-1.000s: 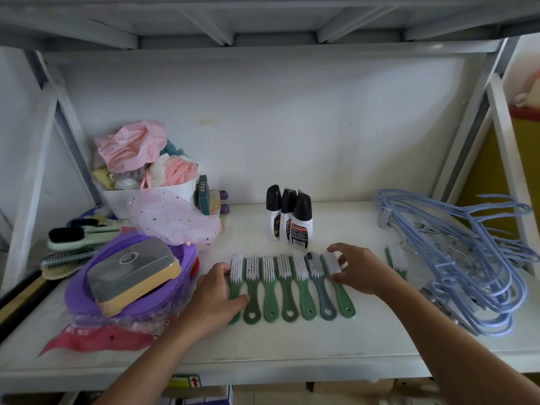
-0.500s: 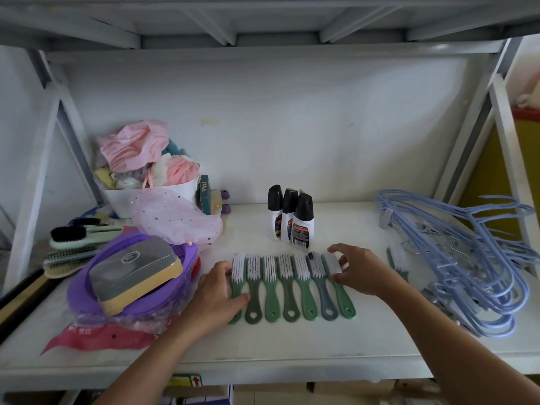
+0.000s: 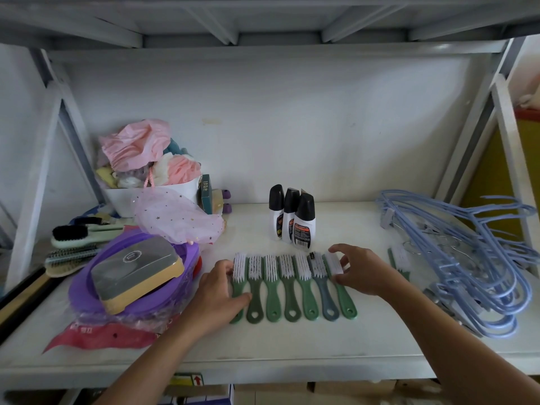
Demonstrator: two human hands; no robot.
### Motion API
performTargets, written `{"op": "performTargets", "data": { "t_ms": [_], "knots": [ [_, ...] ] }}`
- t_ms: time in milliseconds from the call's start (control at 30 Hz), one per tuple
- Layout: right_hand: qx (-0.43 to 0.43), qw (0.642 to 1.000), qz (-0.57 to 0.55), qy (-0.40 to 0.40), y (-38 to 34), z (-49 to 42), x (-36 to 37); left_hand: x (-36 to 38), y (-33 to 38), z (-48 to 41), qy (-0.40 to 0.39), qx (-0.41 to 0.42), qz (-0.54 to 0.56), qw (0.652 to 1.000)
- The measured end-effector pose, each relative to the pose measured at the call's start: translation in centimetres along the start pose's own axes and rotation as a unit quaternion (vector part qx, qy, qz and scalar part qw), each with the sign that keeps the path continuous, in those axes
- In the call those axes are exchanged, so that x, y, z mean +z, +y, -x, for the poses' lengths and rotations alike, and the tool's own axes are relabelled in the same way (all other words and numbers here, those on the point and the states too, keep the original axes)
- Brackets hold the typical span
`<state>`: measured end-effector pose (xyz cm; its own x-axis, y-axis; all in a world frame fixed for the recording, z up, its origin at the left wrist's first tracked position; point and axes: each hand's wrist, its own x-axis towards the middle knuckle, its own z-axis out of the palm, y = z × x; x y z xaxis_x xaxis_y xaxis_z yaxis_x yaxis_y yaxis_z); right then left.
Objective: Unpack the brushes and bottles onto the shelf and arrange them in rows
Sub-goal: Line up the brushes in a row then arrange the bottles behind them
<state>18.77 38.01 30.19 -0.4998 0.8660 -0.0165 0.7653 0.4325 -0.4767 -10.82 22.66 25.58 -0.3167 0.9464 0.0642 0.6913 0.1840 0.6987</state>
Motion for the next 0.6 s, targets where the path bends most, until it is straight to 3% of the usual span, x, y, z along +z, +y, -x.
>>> {"op": "performTargets", "data": {
  "t_ms": [600],
  "knots": [
    [-0.004, 1.0, 0.002, 0.0, -0.32, 0.33, -0.15, -0.01, 0.27, 0.18, 0.012, 0.015, -0.014, 1.0]
  ]
}}
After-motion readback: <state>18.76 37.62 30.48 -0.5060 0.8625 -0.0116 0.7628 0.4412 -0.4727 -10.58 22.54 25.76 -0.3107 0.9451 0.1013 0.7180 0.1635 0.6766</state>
